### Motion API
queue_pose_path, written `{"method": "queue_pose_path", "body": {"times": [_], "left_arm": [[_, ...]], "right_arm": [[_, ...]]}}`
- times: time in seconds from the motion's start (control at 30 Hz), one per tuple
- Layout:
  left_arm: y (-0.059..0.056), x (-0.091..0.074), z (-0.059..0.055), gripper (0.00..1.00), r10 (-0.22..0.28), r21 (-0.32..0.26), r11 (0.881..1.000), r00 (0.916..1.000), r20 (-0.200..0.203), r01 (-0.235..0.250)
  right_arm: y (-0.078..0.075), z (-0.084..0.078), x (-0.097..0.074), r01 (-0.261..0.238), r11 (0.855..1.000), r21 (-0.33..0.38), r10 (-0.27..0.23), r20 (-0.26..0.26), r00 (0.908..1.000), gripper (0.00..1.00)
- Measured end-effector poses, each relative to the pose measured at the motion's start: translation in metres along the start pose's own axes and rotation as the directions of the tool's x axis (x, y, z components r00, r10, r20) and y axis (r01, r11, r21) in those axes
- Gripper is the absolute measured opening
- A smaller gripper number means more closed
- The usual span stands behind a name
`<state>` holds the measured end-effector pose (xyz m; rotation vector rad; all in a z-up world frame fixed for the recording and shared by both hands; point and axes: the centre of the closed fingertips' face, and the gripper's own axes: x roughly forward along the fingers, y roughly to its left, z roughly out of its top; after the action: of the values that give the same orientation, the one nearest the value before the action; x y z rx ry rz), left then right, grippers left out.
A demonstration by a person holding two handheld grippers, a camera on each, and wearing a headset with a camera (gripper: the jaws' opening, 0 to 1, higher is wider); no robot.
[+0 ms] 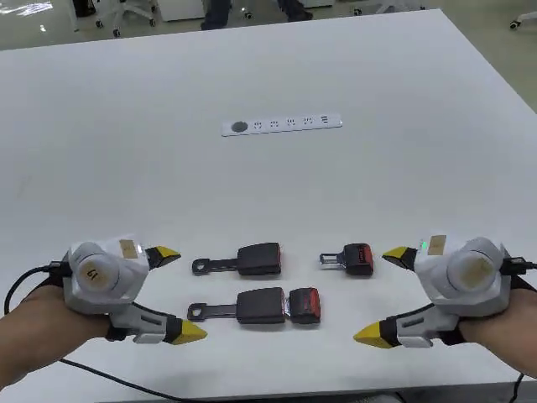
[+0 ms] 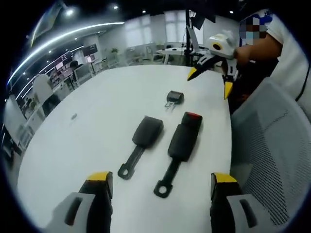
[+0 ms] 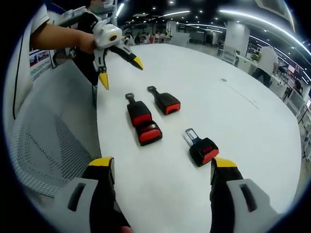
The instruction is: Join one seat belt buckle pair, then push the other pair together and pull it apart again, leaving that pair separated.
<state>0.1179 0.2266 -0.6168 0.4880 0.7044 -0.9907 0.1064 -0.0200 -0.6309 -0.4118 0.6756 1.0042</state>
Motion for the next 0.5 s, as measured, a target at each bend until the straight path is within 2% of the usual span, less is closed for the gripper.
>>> {"method": "queue_pose_path", "body": {"times": [0.13, 0.23, 0.3, 0.43, 0.47, 0.5], "left_arm": [[0.000, -0.002, -0.012, 0.99, 0.030, -0.043, 0.999, 0.9995, 0.007, -0.029], [-0.003, -0.004, -0.023, 1.00, 0.033, -0.061, 0.998, 0.9995, 0.000, -0.033], [-0.005, -0.007, -0.028, 1.00, 0.036, -0.084, 0.996, 0.9993, 0.003, -0.036], [-0.012, -0.003, -0.034, 1.00, 0.034, -0.087, 0.996, 0.9994, -0.005, -0.035], [-0.010, 0.000, -0.042, 1.00, 0.033, -0.088, 0.996, 0.9993, -0.017, -0.035], [-0.010, 0.000, -0.043, 1.00, 0.036, -0.085, 0.996, 0.9992, -0.017, -0.037]], "right_arm": [[0.002, -0.004, -0.004, 0.031, 0.999, 0.031, -0.032, 0.023, 0.9992, 0.85], [0.001, -0.003, -0.006, 0.055, 0.997, 0.052, -0.057, 0.042, 0.9975, 0.99], [0.000, -0.007, -0.007, 0.069, 0.995, 0.076, -0.072, 0.029, 0.9970, 1.00], [-0.002, -0.010, -0.010, 0.100, 0.988, 0.116, -0.106, 0.043, 0.9935, 1.00], [-0.002, -0.012, -0.010, 0.111, 0.986, 0.126, -0.117, 0.042, 0.9922, 1.00], [-0.001, -0.013, -0.010, 0.119, 0.984, 0.130, -0.125, 0.040, 0.9914, 1.00]]}}
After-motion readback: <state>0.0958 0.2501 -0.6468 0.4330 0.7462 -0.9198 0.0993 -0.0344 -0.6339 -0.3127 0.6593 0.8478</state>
